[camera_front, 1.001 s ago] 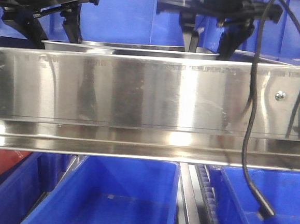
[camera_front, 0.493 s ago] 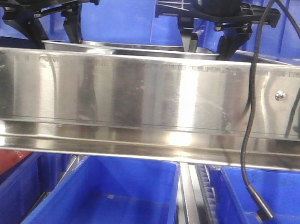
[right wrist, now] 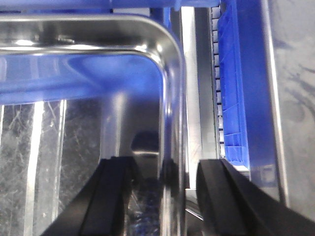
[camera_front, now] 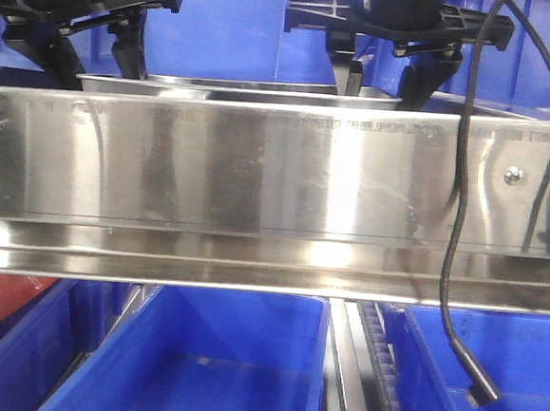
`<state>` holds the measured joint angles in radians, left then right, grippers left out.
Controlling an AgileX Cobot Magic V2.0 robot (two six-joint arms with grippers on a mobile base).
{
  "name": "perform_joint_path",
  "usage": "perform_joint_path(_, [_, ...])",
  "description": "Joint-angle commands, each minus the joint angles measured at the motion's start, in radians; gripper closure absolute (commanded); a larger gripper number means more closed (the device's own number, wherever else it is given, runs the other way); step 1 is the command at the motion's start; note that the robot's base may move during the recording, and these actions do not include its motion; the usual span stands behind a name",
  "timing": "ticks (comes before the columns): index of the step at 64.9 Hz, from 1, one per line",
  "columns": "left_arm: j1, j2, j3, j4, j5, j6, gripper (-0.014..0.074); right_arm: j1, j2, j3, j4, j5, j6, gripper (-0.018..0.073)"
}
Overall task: Stack silver trays without gaps
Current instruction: 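Close both grippers on the silver tray's rim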
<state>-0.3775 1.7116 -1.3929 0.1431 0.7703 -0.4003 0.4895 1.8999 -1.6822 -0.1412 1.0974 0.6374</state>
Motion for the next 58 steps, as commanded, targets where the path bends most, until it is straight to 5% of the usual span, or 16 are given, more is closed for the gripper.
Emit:
perform_joint_path(1, [-0.004, -0.001, -0.006, -0.012, -0.001, -0.006, 0.0349, -0.006, -0.004, -0.005, -0.004, 0.001, 0.0, 0.0403])
perform_joint_path(14, [-0.004, 0.012, -0.006, -0.021, -0.001, -0.006, 0.0356, -0.006, -0.004, -0.005, 0.003, 0.002, 0.0, 0.0526])
perform_joint_path(32, [-0.004, 0.017, -0.006, -0.047, -0.001, -0.006, 0.0367, -0.006, -0.004, -0.005, 0.006, 0.002, 0.0, 0.0536])
perform_joint_path(50, [-0.004, 0.017, -0.006, -0.051, 0.008, -0.006, 0.0629, -0.006, -0.004, -0.005, 0.006, 0.002, 0.0, 0.058])
perform_joint_path(58, [-0.004, 0.017, -0.006, -0.051, 0.012, -0.006, 0.0602, -0.006, -0.004, -0.005, 0.006, 0.002, 0.0, 0.0631])
